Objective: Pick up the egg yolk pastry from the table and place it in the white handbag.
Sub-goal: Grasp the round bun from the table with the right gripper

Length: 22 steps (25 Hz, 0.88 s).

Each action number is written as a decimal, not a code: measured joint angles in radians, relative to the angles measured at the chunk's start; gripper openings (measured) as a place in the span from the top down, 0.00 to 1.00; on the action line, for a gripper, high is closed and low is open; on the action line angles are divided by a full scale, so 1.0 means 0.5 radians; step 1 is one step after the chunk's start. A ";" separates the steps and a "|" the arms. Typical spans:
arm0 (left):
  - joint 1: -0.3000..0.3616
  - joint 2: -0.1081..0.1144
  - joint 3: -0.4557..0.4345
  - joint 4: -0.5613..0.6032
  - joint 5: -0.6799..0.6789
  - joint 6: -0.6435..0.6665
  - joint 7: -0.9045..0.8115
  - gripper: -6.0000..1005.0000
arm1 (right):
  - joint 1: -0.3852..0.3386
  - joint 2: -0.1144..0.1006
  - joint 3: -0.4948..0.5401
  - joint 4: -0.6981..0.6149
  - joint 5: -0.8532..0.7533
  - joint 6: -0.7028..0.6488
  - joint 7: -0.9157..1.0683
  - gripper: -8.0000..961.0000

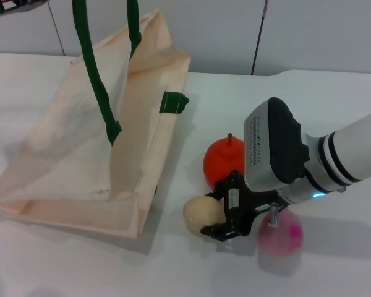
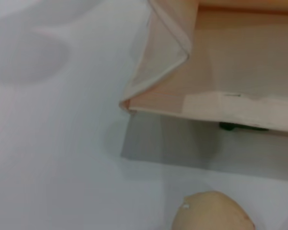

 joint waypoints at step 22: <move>0.030 0.007 0.000 0.027 -0.015 -0.003 0.005 0.79 | 0.005 -0.012 -0.010 -0.025 0.005 0.175 0.047 0.36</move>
